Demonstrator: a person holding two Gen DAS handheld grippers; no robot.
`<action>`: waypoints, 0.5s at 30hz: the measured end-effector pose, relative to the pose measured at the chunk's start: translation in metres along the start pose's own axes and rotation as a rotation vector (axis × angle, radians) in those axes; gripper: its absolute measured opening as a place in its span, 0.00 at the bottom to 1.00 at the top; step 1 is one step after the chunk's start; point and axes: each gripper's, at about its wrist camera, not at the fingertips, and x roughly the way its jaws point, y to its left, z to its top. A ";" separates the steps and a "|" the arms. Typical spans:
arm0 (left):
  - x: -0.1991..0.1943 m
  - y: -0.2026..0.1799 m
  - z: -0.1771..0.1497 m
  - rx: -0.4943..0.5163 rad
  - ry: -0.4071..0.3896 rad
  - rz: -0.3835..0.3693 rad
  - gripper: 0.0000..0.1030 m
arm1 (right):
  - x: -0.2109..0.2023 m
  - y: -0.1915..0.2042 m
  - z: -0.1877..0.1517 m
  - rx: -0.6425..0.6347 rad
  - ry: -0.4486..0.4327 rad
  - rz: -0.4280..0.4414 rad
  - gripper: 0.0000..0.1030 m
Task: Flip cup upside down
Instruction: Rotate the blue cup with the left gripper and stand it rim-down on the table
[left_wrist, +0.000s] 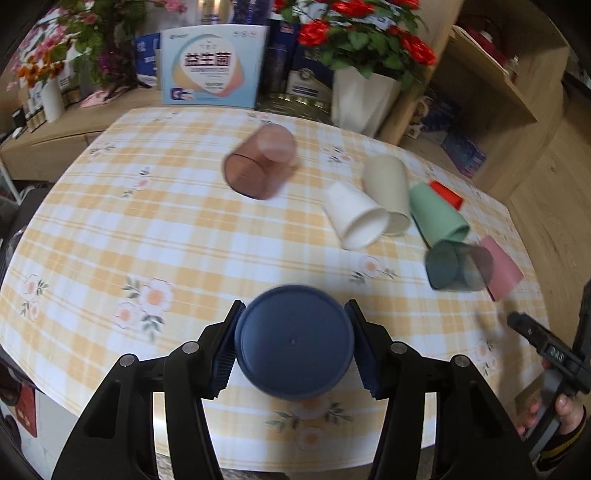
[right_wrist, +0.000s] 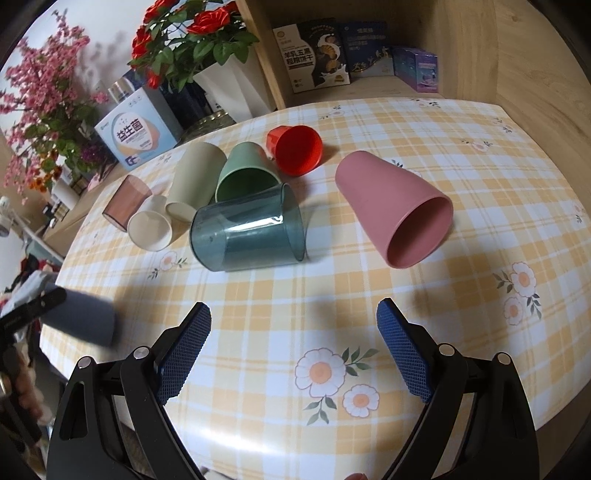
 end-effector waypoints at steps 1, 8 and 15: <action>0.000 0.003 0.001 -0.005 -0.005 0.004 0.52 | 0.000 0.001 -0.001 -0.002 0.002 0.001 0.86; -0.003 0.022 0.011 -0.025 -0.031 0.065 0.52 | -0.001 0.002 -0.002 -0.007 0.004 -0.002 0.86; -0.012 0.024 0.005 -0.008 -0.028 0.096 0.52 | 0.000 0.002 0.000 0.001 0.007 -0.004 0.86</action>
